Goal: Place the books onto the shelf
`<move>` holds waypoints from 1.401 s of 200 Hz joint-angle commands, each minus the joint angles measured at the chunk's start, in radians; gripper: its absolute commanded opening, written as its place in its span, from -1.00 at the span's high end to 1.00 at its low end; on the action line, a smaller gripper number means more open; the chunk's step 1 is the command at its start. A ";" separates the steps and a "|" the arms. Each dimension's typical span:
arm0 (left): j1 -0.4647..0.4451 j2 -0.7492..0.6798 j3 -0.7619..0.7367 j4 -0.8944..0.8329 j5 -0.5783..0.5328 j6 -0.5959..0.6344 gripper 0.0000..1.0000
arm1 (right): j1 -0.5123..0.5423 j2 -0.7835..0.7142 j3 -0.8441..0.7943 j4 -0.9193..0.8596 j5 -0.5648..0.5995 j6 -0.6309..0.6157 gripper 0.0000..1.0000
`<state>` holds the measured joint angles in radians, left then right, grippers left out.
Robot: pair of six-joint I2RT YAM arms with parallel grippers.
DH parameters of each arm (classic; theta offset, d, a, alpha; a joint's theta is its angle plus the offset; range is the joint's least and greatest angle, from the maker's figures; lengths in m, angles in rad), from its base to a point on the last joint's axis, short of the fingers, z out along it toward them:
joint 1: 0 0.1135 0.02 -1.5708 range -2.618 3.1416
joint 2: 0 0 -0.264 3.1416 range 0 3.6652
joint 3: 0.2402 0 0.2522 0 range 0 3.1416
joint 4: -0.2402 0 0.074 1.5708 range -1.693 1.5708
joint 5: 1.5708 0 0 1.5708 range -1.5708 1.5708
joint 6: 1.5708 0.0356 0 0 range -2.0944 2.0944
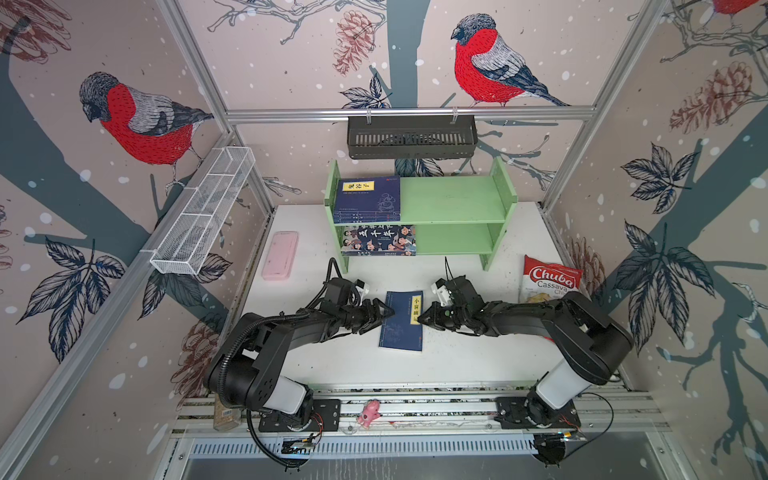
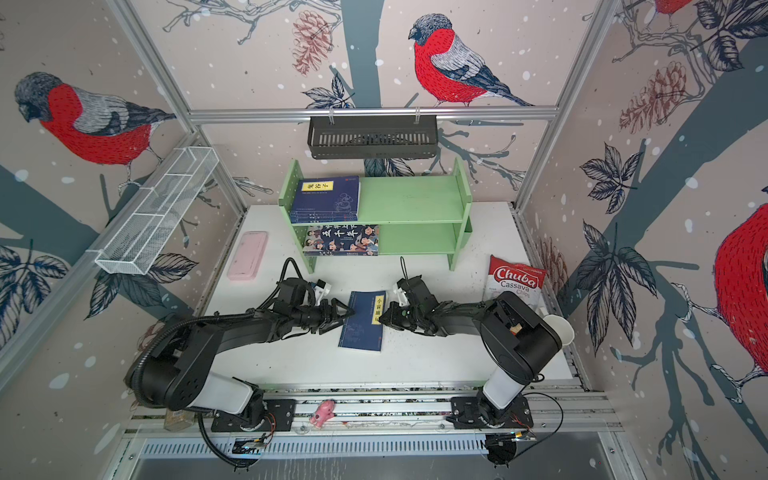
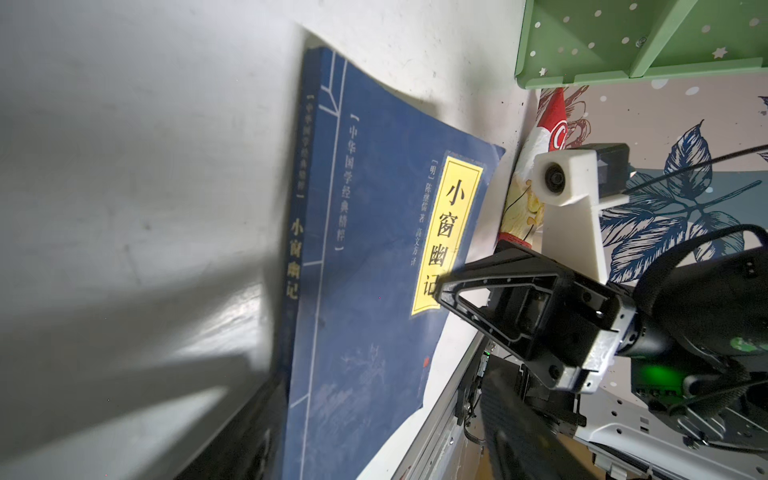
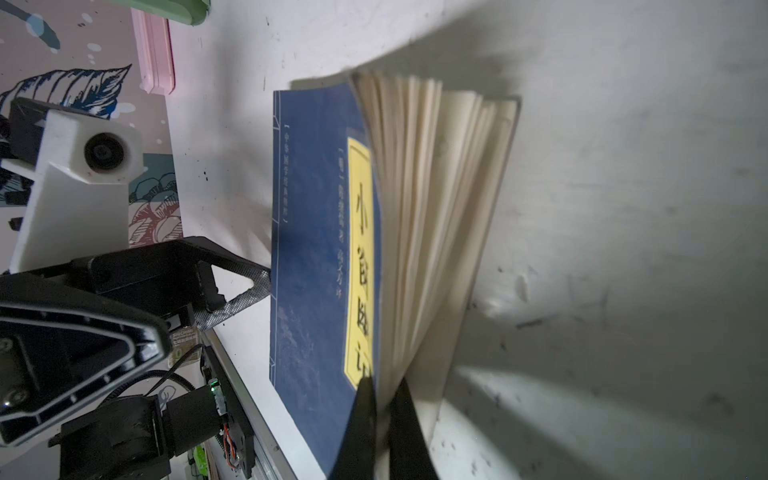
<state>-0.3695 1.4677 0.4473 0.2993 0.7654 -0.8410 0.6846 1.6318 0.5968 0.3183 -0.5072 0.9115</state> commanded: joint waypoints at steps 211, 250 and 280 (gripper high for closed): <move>-0.006 0.055 -0.050 0.259 0.138 -0.158 -0.46 | -0.089 -0.157 -0.133 0.363 -0.318 0.141 1.00; -0.022 0.044 -0.022 0.284 0.183 -0.229 -0.16 | -0.083 -0.129 -0.134 0.393 -0.332 0.151 1.00; -0.027 -0.008 -0.028 0.269 0.178 -0.238 0.24 | -0.082 -0.110 -0.125 0.394 -0.332 0.150 1.00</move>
<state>-0.3916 1.4967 0.4187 0.5152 0.9142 -1.0489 0.5991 1.5097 0.4633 0.6582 -0.8150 1.0512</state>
